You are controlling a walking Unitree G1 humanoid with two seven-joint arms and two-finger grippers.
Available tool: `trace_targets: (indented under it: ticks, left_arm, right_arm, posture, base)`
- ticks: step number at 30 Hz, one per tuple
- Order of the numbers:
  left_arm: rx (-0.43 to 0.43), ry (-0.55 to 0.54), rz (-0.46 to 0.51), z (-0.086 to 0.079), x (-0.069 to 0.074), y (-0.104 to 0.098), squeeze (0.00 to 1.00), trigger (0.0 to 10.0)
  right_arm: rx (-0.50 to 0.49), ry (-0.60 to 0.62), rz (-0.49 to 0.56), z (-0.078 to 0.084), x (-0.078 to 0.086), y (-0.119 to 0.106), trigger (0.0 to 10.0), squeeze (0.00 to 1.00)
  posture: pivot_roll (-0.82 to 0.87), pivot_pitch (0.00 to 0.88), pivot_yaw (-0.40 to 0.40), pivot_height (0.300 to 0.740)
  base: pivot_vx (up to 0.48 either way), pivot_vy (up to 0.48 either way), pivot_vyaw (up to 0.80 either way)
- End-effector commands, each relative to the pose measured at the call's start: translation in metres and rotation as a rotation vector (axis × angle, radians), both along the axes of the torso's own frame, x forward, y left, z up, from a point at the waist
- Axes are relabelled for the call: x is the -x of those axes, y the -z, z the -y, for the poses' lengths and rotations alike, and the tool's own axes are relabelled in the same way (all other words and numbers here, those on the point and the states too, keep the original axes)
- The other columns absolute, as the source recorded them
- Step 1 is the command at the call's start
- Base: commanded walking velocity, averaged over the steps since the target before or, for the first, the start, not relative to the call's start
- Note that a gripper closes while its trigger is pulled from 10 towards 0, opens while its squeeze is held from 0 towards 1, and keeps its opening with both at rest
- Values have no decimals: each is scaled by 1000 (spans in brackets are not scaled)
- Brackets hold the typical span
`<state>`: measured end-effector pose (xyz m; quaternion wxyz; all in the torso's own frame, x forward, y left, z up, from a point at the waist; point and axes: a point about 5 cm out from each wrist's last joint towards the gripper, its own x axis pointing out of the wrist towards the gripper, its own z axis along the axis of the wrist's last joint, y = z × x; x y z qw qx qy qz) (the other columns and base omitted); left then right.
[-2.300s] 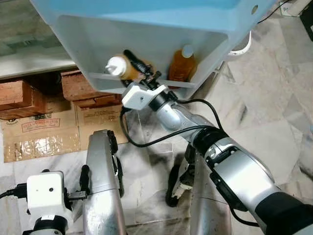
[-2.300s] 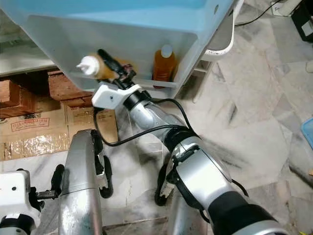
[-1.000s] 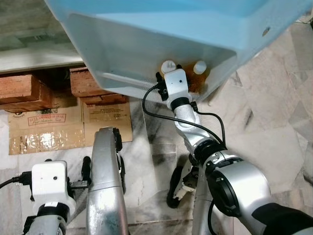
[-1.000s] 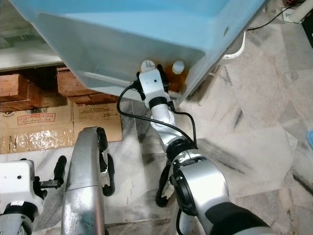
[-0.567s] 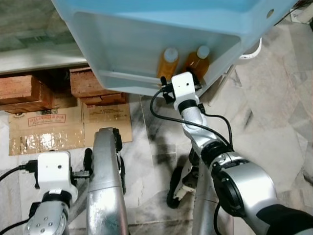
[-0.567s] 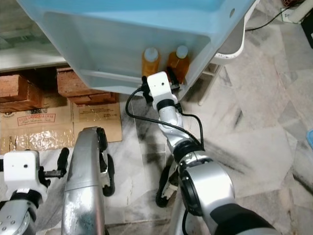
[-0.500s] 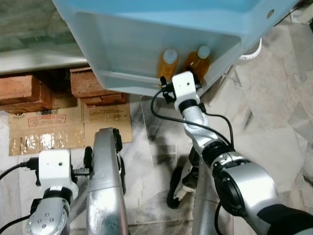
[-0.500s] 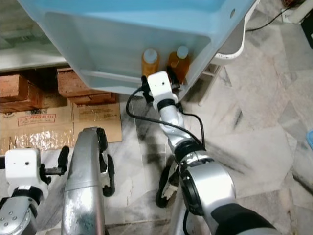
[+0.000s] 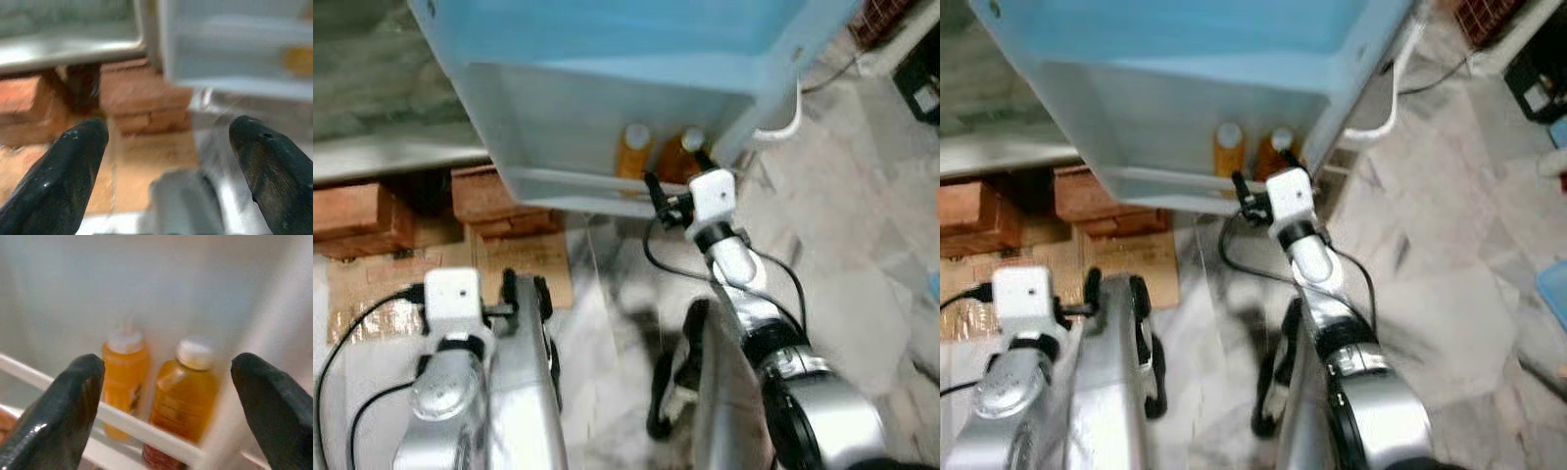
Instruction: Restocking fridge
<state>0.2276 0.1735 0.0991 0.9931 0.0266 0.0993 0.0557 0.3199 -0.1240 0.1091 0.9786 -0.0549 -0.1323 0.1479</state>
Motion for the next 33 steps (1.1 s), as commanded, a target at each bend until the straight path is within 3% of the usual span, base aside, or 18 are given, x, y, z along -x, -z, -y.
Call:
trace_targets:
  ticks: [1,6,8,9,10,13,17,22,33]
  left_arm:
    - [17,9,-31,1,3,9,0,10000]
    - [6,24,-7,4,-6,12,0,10000]
    - [1,34,6,5,-11,13,0,10000]
    - [13,45,3,5,-13,15,0,10000]
    - [20,58,8,3,-16,18,0,10000]
    - [27,82,24,2,-18,19,0,10000]
    - [40,93,53,5,-24,17,0,10000]
    - [42,98,80,10,-31,13,0,10000]
    - [51,99,65,10,-24,21,0,10000]
  right_arm:
    - [-17,7,-33,5,6,5,10000,1000]
    - [-17,-2,-50,9,26,14,10000,1000]
    - [26,72,-92,18,30,21,10000,1000]
    - [49,128,-154,24,28,27,10000,380]
    - [46,162,-197,31,29,25,10000,0]
    - [33,114,-151,33,30,15,10000,0]
    - [-54,175,-140,42,19,3,10000,0]
    - [-61,183,-121,42,11,-8,10000,0]
    - [-100,156,-152,34,11,-10,10000,0]
  posture:
    - [65,75,-59,545]
    - [33,4,-44,545]
    - [14,0,-37,545]
    - [6,0,-33,545]
    - [-5,0,-24,545]
    - [-10,0,-21,545]
    - [-9,0,-21,545]
    - [-3,0,-19,565]
    - [-4,0,-3,628]
  base:
    - [0,0,0]
    - [0,0,0]
    - [0,0,0]
    - [0,0,0]
    - [0,0,0]
    - [0,0,0]
    - [0,0,0]
    - [0,0,0]
    - [0,0,0]
